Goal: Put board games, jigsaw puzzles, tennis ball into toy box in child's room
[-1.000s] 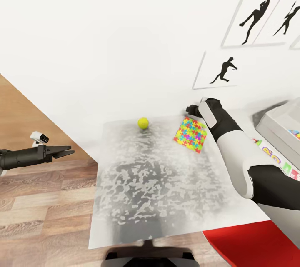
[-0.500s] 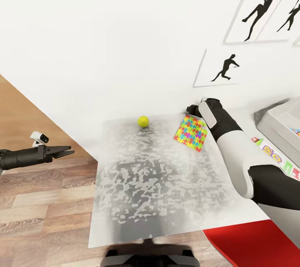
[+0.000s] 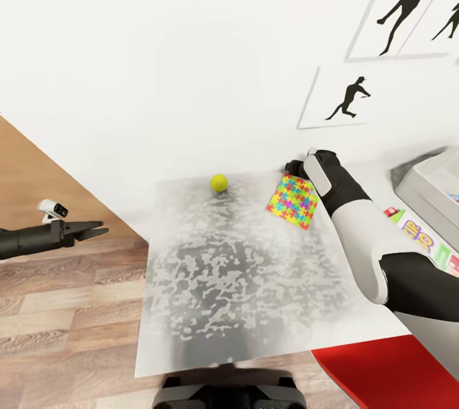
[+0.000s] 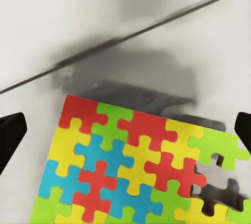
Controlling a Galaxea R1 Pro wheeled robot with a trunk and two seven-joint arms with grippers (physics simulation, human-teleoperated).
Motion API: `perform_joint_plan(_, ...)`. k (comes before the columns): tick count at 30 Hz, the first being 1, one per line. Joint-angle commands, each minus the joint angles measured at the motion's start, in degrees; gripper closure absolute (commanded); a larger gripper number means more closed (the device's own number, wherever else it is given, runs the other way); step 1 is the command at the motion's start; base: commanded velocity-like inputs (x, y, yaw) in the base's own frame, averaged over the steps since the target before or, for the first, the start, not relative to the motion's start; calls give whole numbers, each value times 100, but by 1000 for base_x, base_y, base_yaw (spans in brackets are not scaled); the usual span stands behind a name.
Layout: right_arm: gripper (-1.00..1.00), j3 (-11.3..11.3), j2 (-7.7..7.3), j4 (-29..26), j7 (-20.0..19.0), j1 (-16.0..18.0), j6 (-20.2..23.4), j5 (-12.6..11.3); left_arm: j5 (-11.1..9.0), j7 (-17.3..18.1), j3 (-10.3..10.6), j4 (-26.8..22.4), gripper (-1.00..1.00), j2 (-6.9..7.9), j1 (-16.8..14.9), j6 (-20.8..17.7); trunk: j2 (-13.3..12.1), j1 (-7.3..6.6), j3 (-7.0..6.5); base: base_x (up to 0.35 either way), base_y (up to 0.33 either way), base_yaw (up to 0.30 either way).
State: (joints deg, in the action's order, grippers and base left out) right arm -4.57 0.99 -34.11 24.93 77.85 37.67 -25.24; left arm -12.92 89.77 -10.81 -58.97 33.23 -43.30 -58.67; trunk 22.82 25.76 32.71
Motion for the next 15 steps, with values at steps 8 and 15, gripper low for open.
perform_joint_plan(8,-100,-35,-8,-8,48,124,12,-60,-16,23,-489,0,-100,25,-3,-71,10,3,83,0,0,0)
perform_joint_plan(15,-100,-32,0,-8,47,147,19,-55,-25,23,-549,-1,-100,136,-3,-74,10,3,148,0,0,0)
